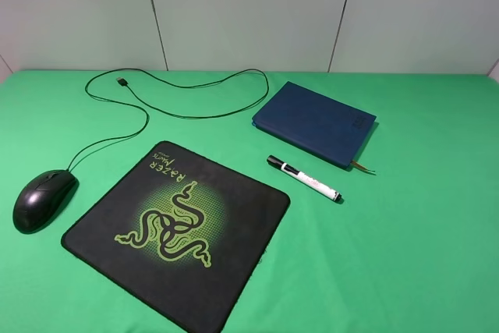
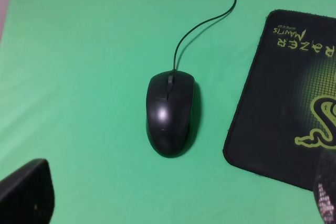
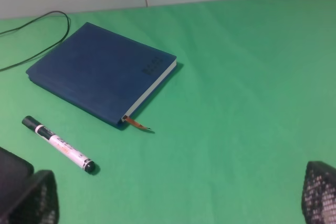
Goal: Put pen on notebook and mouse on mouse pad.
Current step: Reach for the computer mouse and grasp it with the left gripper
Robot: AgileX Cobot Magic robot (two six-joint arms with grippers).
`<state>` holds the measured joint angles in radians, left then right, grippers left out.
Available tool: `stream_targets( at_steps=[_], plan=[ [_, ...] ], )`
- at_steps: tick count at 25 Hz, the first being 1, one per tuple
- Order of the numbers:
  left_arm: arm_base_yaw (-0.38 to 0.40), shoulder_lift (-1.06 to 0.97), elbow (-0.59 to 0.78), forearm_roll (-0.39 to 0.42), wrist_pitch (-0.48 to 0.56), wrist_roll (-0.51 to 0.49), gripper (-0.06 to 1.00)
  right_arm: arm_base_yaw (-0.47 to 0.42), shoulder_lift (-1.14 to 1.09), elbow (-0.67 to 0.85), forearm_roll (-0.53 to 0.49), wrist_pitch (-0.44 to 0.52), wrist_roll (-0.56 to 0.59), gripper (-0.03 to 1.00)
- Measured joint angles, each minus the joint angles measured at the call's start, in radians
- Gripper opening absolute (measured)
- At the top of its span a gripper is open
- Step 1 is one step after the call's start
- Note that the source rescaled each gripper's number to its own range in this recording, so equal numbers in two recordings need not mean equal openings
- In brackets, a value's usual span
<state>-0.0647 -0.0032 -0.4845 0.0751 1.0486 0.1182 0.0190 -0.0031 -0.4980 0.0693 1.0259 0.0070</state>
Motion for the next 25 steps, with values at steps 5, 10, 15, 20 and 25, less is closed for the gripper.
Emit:
stream_targets(
  at_steps=[5,10,15,20,25],
  plan=[
    [0.000,0.000,0.000,0.000,0.000,0.000,1.00,0.000,0.000,0.000,0.000,0.000,0.000,1.00],
    [0.000,0.000,0.000,0.000,0.000,0.000,1.00,0.000,0.000,0.000,0.000,0.000,0.000,1.00],
    [0.000,0.000,0.000,0.000,0.000,0.000,1.00,0.000,0.000,0.000,0.000,0.000,0.000,1.00],
    [0.000,0.000,0.000,0.000,0.000,0.000,1.00,0.000,0.000,0.000,0.000,0.000,0.000,1.00],
    [0.000,0.000,0.000,0.000,0.000,0.000,1.00,0.000,0.000,0.000,0.000,0.000,0.000,1.00]
  ],
)
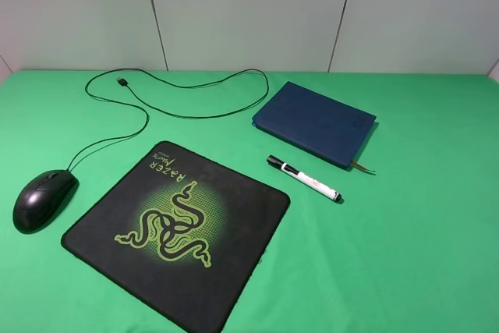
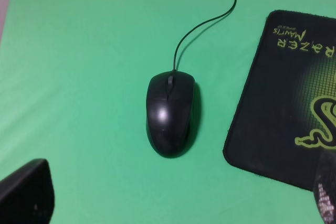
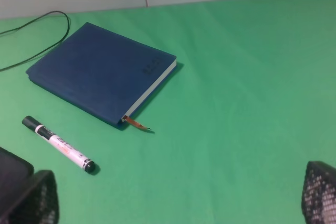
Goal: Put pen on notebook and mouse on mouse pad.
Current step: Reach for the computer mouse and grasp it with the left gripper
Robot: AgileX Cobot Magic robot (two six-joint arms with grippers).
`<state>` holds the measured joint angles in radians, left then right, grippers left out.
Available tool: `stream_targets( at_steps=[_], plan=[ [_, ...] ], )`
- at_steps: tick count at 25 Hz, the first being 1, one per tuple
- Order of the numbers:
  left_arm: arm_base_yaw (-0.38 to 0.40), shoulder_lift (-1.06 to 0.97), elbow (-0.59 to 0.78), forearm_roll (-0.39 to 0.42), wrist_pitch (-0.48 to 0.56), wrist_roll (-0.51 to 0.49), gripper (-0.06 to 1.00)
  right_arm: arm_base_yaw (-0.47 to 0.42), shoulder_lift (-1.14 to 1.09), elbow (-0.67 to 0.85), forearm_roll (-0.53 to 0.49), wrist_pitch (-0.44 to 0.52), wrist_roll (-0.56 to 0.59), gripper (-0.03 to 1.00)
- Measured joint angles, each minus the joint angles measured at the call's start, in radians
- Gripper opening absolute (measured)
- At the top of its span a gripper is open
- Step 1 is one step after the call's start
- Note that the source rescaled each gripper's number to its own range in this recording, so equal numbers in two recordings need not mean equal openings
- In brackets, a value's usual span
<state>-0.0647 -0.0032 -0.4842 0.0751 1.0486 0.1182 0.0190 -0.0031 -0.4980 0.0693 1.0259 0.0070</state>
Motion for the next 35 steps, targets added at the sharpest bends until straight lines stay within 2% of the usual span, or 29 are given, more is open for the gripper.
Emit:
stream_targets(
  at_steps=[5,9,22,27,35],
  plan=[
    [0.000,0.000,-0.004,0.000,0.002,0.000,1.00,0.000,0.000,0.000,0.000,0.000,0.000,1.00],
    [0.000,0.029,-0.066,0.002,0.018,0.000,1.00,0.000,0.000,0.000,0.000,0.000,0.000,1.00],
    [0.000,0.515,-0.350,0.014,-0.007,0.000,1.00,0.000,0.000,0.000,0.000,0.000,0.000,1.00],
    [0.000,0.655,-0.370,-0.004,-0.013,-0.006,1.00,0.000,0.000,0.000,0.000,0.000,0.000,1.00],
    [0.000,0.854,-0.370,-0.004,-0.014,-0.089,1.00,0.000,0.000,0.000,0.000,0.000,0.000,1.00]
  ],
)
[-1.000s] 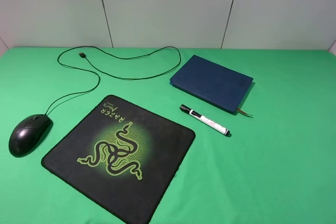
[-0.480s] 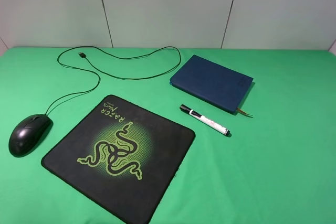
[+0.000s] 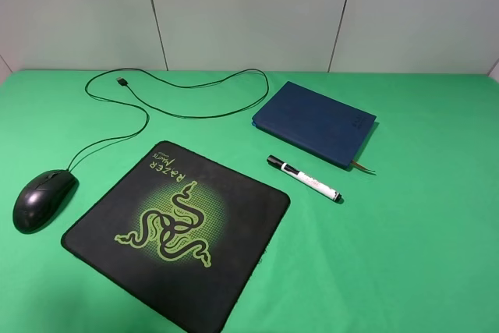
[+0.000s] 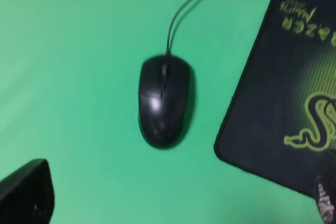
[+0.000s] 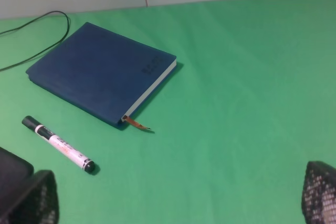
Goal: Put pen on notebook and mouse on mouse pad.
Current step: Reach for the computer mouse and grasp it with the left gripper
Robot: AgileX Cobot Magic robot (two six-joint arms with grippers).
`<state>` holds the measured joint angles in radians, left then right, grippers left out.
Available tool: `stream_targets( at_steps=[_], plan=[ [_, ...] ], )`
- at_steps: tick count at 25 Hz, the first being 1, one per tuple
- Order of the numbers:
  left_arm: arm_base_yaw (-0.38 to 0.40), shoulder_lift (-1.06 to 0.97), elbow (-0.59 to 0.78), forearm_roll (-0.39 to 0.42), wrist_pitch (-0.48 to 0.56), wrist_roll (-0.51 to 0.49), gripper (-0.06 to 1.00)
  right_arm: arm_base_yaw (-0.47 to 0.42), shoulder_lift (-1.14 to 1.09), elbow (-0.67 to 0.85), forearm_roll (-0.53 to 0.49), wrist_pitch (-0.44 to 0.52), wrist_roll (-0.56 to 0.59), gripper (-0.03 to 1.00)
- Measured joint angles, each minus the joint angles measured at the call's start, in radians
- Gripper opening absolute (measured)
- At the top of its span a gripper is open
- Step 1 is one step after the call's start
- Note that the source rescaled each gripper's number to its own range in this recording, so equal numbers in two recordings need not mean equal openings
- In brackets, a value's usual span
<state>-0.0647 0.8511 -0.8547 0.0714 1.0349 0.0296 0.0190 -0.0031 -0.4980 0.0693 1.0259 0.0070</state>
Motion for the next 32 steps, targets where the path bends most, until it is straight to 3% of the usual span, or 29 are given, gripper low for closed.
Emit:
stream_targets(
  at_steps=[6,23,32],
  plan=[
    [0.000,0.163,0.000,0.016,-0.009,-0.030,1.00,0.000,0.000,0.000,0.000,0.000,0.000,1.00],
    [0.027,0.598,0.001,0.024,-0.198,-0.043,1.00,0.000,0.000,0.000,0.000,0.000,0.000,1.00],
    [0.070,0.674,0.140,0.024,-0.406,-0.030,1.00,0.000,0.000,0.000,0.000,0.000,0.000,1.00]
  ],
)
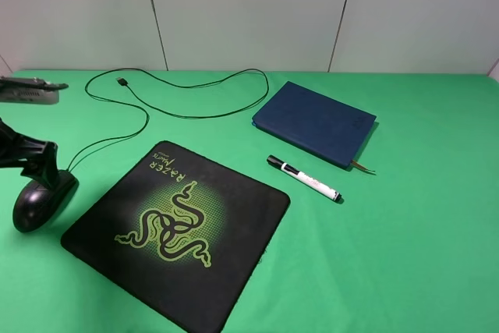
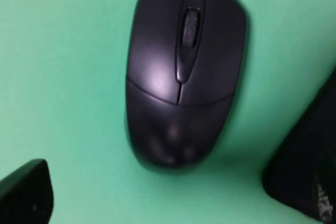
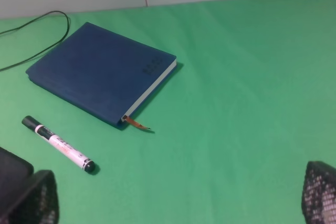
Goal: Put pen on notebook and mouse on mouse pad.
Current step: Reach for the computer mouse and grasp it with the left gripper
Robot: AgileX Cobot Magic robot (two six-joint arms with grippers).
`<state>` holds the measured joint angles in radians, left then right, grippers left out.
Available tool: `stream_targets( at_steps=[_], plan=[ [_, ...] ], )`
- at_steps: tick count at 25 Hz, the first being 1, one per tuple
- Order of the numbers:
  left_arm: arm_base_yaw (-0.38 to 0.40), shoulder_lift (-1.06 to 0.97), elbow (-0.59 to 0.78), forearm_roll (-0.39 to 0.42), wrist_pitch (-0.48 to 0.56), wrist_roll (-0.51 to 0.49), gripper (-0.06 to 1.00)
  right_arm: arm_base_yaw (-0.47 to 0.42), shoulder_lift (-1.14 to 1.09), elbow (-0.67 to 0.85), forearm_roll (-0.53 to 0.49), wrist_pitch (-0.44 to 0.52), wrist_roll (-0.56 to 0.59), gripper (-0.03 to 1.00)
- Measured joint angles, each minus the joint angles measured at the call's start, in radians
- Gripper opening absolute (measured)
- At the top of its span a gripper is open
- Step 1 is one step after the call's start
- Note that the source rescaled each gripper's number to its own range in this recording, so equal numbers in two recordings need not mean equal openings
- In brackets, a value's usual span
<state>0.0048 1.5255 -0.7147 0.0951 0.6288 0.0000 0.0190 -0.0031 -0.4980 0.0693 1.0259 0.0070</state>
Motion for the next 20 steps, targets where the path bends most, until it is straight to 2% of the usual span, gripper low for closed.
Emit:
stream_targets(
  at_steps=[10,20],
  plan=[
    [0.000,0.200,0.009,-0.019,-0.120,-0.010,1.00,0.000,0.000,0.000,0.000,0.000,0.000,1.00],
    [0.000,0.244,0.009,-0.023,-0.223,-0.013,1.00,0.000,0.000,0.000,0.000,0.000,0.000,1.00]
  ],
)
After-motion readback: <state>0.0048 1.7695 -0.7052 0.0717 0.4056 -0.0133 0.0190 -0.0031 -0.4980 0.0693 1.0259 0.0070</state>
